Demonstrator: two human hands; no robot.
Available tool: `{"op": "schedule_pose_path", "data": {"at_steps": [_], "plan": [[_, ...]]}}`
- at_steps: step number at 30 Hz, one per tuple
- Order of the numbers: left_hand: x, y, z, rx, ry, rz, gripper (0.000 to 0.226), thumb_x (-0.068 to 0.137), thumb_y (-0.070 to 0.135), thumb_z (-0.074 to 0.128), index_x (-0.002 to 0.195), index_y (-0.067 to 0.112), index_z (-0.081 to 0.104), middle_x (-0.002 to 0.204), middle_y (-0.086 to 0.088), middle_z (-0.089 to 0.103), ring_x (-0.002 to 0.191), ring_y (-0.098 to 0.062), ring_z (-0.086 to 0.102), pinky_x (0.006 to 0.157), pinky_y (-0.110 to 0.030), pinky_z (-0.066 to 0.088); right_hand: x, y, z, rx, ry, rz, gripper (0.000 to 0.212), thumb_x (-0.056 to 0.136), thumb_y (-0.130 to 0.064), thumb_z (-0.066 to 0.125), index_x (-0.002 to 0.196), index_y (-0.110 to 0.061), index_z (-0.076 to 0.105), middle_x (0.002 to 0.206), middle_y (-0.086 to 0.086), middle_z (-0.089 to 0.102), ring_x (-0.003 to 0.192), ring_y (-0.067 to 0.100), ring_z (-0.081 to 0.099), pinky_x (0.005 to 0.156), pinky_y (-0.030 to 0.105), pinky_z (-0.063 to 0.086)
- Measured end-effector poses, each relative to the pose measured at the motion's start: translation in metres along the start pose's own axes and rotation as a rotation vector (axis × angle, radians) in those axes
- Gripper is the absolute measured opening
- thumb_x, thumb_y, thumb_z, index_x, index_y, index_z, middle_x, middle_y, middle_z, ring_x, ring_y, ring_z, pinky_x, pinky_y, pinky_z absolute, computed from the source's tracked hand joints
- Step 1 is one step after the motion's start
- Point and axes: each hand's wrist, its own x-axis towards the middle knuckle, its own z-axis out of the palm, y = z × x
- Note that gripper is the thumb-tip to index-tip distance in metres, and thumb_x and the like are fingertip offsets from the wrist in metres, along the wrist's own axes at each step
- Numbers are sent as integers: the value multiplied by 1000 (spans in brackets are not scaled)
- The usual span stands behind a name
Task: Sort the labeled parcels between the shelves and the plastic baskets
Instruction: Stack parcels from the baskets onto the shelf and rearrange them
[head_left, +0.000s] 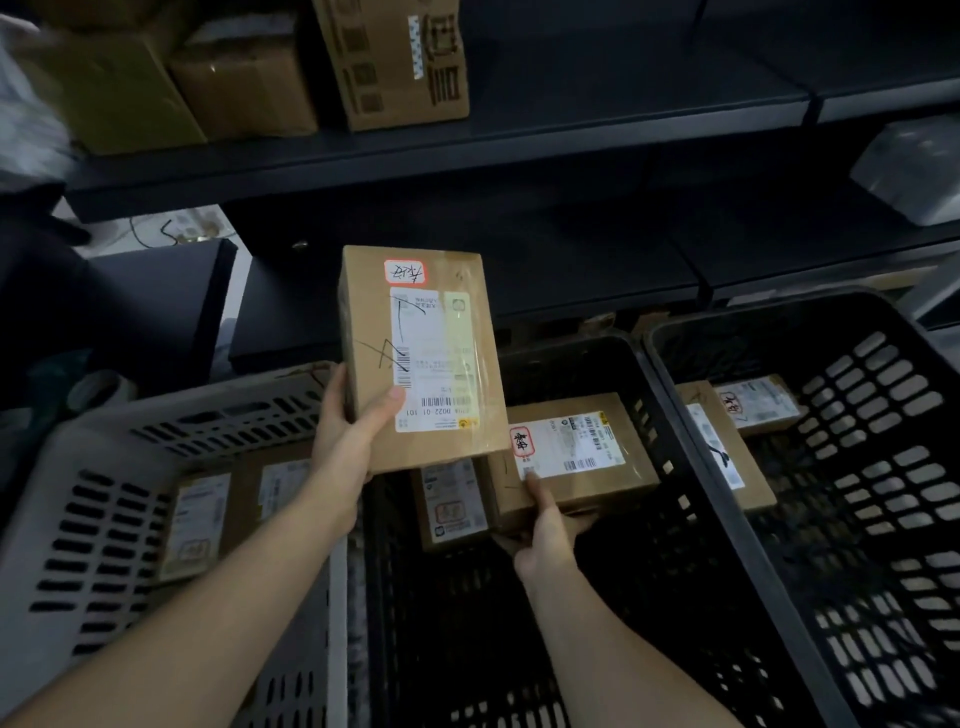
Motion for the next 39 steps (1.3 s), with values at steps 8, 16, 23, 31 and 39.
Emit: {"op": "schedule_pose_path", "data": {"at_steps": [8, 16, 23, 31, 39], "plan": [[-11, 10, 8, 1, 36, -2, 70, 86, 30, 64, 146, 37, 27, 132, 5, 55, 108, -15, 57, 76, -27, 45, -14, 13, -3, -51, 129, -68, 126, 68, -20, 87, 145, -55, -5, 141, 12, 40, 114, 37, 53, 94, 61, 47], [-7, 2, 7, 52, -19, 4, 78, 83, 32, 67, 147, 38, 24, 134, 6, 53, 112, -14, 56, 94, -36, 46, 11, 24, 1, -220, 160, -83, 133, 64, -25, 89, 148, -47, -12, 146, 18, 38, 131, 40, 43, 106, 59, 37], [3, -3, 10, 55, -32, 2, 79, 79, 35, 70, 145, 40, 27, 134, 7, 53, 113, -15, 56, 91, -37, 49, 68, 11, 10, -240, 35, 202, 114, 42, -36, 95, 139, -35, 34, 112, 17, 68, 94, 40, 66, 76, 62, 51], [-1, -6, 21, 27, 12, -27, 67, 82, 34, 66, 141, 39, 36, 129, 6, 59, 108, -15, 59, 80, -37, 52, 109, 5, 7, -472, 87, 108, 67, 68, -42, 81, 123, -15, 54, 120, 18, 64, 102, 39, 65, 85, 58, 53], [-10, -18, 31, -3, 56, -9, 62, 88, 33, 61, 142, 38, 32, 125, 10, 58, 96, -4, 57, 65, -27, 45, 73, -21, 11, -209, 77, 4, 26, 96, -8, 54, 120, -17, 46, 125, 13, 59, 116, 35, 57, 101, 52, 46]]}}
